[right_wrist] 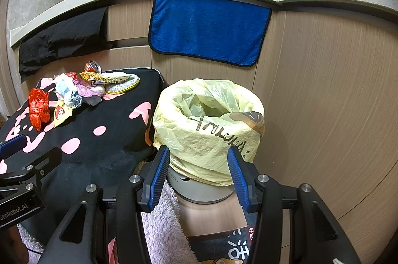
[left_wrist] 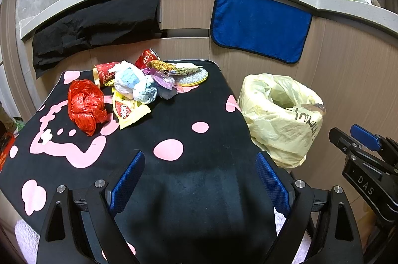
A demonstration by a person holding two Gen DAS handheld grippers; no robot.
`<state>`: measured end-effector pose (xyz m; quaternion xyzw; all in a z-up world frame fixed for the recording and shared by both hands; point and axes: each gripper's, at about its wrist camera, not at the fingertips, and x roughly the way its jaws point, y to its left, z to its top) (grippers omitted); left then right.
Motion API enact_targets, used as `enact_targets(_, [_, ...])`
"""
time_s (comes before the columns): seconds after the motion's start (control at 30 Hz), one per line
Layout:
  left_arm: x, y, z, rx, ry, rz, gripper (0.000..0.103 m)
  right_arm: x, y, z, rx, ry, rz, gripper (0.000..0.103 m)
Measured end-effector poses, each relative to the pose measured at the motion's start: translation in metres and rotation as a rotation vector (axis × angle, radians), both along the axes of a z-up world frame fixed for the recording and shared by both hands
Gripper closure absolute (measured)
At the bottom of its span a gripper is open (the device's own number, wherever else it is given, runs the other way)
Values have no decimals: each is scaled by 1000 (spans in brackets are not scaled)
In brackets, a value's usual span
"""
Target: Collect trash
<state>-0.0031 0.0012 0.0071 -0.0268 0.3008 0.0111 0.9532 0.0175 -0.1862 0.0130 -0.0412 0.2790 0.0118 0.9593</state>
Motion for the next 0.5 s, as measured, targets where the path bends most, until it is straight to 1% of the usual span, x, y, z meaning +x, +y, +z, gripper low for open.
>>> enact_targets(0.5, [0,-1,0,2,-3,0,13,-1,-2,0,0,1,-1,57])
